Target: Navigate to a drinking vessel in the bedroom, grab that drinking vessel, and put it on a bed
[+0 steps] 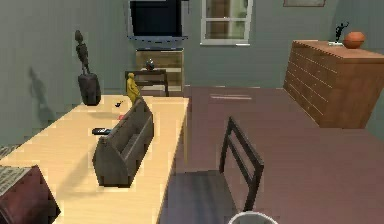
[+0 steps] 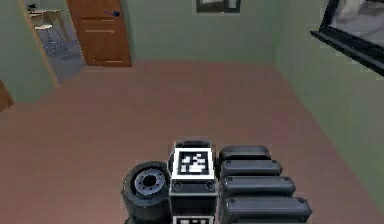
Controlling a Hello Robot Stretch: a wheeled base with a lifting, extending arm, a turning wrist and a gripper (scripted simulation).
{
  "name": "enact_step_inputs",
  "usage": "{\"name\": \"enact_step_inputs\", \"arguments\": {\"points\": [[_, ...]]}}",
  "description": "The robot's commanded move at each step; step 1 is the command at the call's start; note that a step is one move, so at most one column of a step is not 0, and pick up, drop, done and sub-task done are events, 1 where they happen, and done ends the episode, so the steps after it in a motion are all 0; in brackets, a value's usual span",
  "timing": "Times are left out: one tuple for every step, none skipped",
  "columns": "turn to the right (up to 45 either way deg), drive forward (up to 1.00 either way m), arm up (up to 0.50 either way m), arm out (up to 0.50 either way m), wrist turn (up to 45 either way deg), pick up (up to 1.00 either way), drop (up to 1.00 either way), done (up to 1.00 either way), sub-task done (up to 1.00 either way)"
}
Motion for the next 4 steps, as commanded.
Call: {"name": "enact_step_inputs", "arguments": {"points": [[9.0,0.0,0.0,0.0,0.0,0.0,0.0,0.0,0.0],[-45.0,0.0,0.0,0.0,0.0,0.0,0.0,0.0,0.0],[-45.0,0.0,0.0,0.0,0.0,0.0,0.0,0.0,0.0],[-45.0,0.0,0.0,0.0,0.0,0.0,0.0,0.0,0.0]]}}
